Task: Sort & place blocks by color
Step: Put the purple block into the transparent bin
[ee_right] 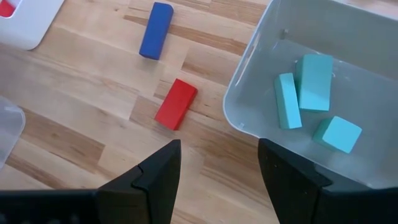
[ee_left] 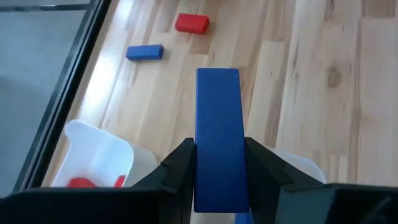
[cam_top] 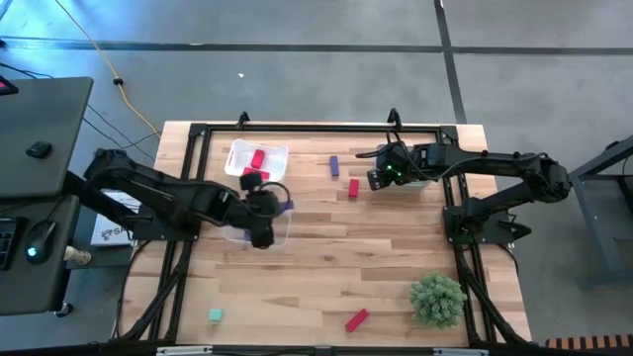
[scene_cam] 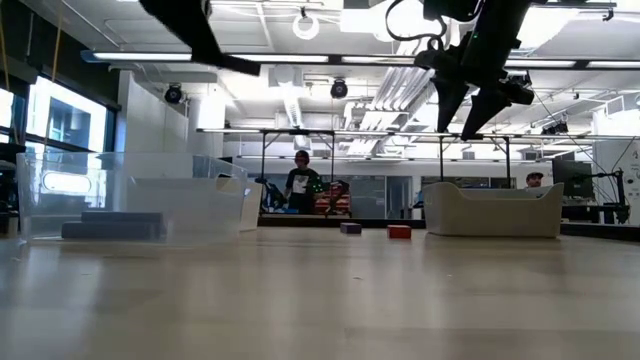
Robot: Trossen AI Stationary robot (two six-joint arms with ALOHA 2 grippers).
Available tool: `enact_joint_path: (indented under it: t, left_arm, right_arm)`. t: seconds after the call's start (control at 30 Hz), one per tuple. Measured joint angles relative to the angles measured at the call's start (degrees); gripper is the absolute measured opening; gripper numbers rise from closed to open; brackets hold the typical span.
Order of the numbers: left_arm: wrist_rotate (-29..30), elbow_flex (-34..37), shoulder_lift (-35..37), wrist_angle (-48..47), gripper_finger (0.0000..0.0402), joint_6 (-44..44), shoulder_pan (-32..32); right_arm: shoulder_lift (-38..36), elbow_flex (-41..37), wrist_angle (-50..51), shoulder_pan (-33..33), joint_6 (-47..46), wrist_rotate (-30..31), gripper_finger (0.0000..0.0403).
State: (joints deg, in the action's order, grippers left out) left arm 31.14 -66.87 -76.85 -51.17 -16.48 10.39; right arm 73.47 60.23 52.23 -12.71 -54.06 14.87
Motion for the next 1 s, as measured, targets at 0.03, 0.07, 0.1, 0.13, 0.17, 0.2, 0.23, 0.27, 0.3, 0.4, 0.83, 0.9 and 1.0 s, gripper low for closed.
enact_joint_path:
  t: [0.03,0.07,0.1,0.13,0.17,0.2,0.23,0.27,0.3,0.4,0.83,0.9,1.0]
  left_arm:
    - [0.0,1.3,1.1,0.7,0.0085,-0.8,0.0]
    - [-0.2,2.9,2.4,1.0,0.0085,-1.6,0.0]
    - [-0.7,4.6,3.8,0.5,0.0085,-2.4,0.0]
    - [-1.0,6.0,4.7,0.8,0.0085,-3.4,0.0]
    - [-1.4,7.1,5.4,1.8,0.0085,-4.6,0.0]
    - [-1.8,8.6,6.2,2.0,0.0085,-5.6,0.0]
    - [-2.3,10.2,7.0,1.1,0.0085,-6.4,0.0]
    - [-2.4,11.3,7.3,0.7,0.0085,-7.2,0.0]
    - [-2.6,12.1,7.3,1.7,0.0085,-8.0,0.0]
    - [-4.2,15.2,8.0,0.9,0.0085,-9.8,0.0]
    - [-10.0,23.0,7.8,3.6,0.0085,-10.4,-1.8]
    - [-11.1,23.5,7.8,3.7,0.0085,-9.6,-2.3]
    - [-11.7,23.9,7.7,4.0,0.0085,-8.9,-3.3]
  right_arm:
    - [0.0,0.0,0.0,0.0,0.0,0.2,0.0204]
    - [0.0,0.0,-0.1,0.0,0.0,0.3,0.0204]
    - [0.0,0.0,-0.1,0.0,0.0,0.4,0.0204]
    - [0.0,0.0,-0.2,0.0,0.1,0.5,0.0204]
    - [0.0,0.0,-0.2,0.0,0.1,0.5,0.0204]
    - [0.0,0.0,-0.3,0.0,0.1,0.5,0.0204]
    - [0.0,0.0,-0.6,0.0,0.1,0.5,0.0204]
    - [0.0,0.0,-0.7,0.0,0.1,0.5,0.0204]
    - [0.1,0.0,-0.6,0.0,0.4,0.1,0.0204]
    - [0.0,0.0,-1.1,0.0,0.5,-1.4,0.0204]
    - [0.0,0.0,-2.2,0.0,1.6,-4.5,0.0204]
    - [0.0,0.0,-2.0,0.0,1.6,-5.2,0.0204]
    - [0.0,0.0,-1.9,0.0,1.6,-7.1,0.0204]
